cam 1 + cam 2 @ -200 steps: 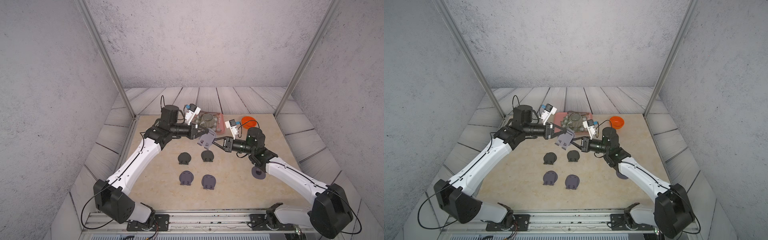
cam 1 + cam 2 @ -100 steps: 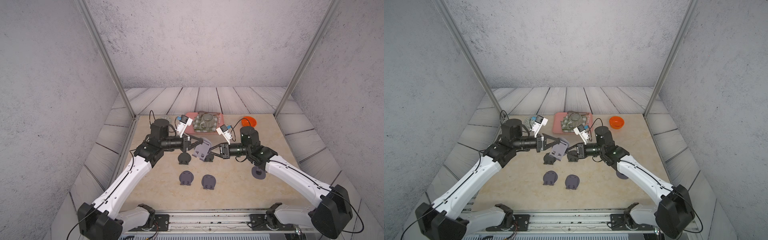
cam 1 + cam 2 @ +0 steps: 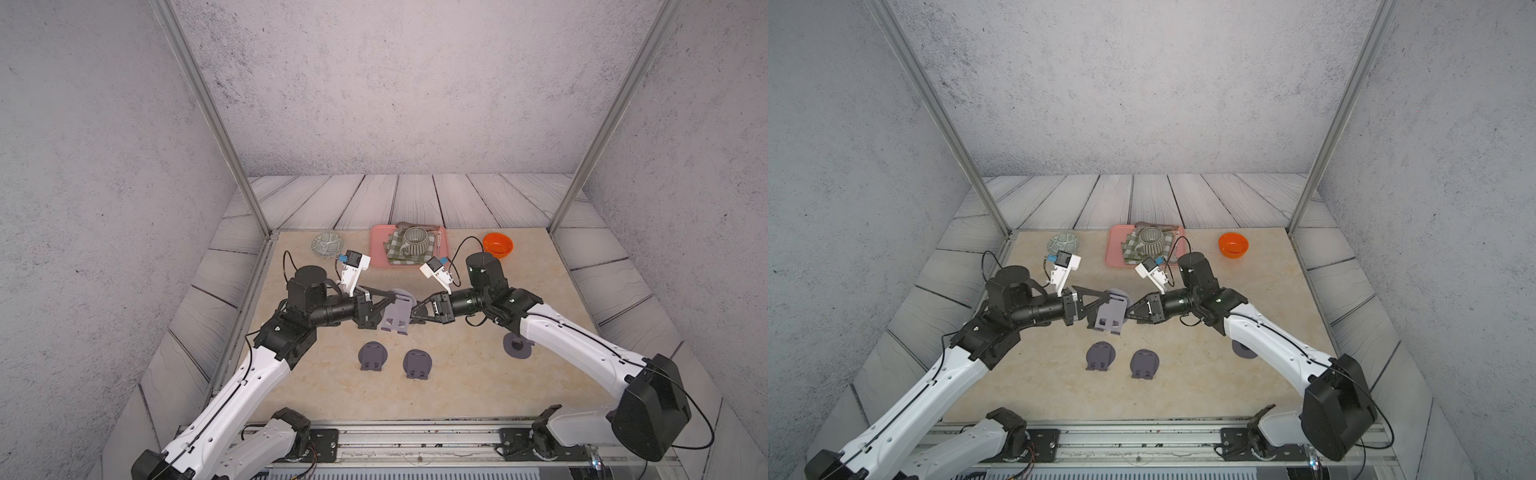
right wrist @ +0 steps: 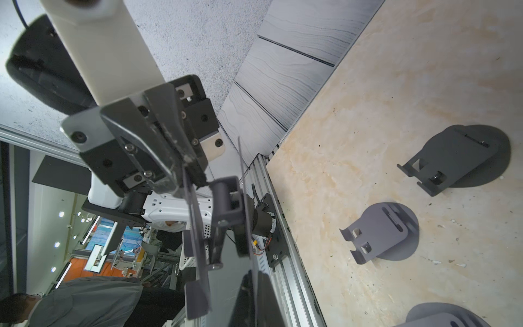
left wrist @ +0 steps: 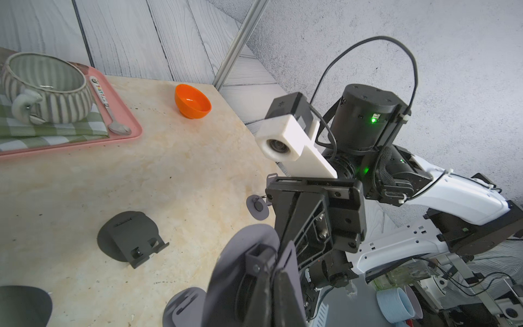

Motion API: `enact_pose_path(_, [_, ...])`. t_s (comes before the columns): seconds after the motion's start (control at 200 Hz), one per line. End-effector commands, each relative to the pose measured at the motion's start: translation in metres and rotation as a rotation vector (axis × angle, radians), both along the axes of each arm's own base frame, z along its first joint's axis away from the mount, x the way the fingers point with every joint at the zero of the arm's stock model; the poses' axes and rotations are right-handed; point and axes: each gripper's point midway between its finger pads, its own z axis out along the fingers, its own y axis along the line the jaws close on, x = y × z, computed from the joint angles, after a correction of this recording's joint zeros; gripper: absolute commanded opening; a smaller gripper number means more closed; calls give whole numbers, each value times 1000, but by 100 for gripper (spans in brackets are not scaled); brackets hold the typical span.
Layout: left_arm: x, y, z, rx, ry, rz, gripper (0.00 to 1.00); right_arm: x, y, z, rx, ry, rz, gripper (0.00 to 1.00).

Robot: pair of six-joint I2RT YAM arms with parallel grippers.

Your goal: Open the phone stand

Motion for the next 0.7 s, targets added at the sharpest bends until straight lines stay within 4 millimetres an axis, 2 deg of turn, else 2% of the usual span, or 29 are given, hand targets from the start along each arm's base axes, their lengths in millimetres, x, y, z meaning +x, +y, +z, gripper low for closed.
enact_pose_path(0.0, [-2,33,70,-25,-301,154,0,-16,-21,-48,-168,221,-15,0])
enact_pose_path(0.085, [-8,54,79,-21,-410,259,0,-13,-13,-57,-115,287,-6,0])
enact_pose_path(0.16, [-12,59,86,-34,-454,286,0,-11,-9,-71,-97,341,0,0])
enact_pose_path(0.275, [-10,56,93,-77,-474,275,0,-13,-7,-86,-119,378,14,0])
enact_pose_path(0.42, [-4,46,86,-72,-438,232,0,-15,-10,-82,-141,355,19,0])
enact_pose_path(0.495, [-5,51,89,-57,-477,254,0,-15,-11,-83,-145,360,13,0])
enact_pose_path(0.56, [-7,55,100,-33,-545,272,0,-15,-11,-91,-157,375,3,0])
enact_pose_path(0.641, [-3,52,112,53,-591,247,0,-15,-11,-103,-169,402,-4,0])
enact_pose_path(0.696, [0,48,130,82,-635,227,0,-14,-12,-109,-182,410,-9,0])
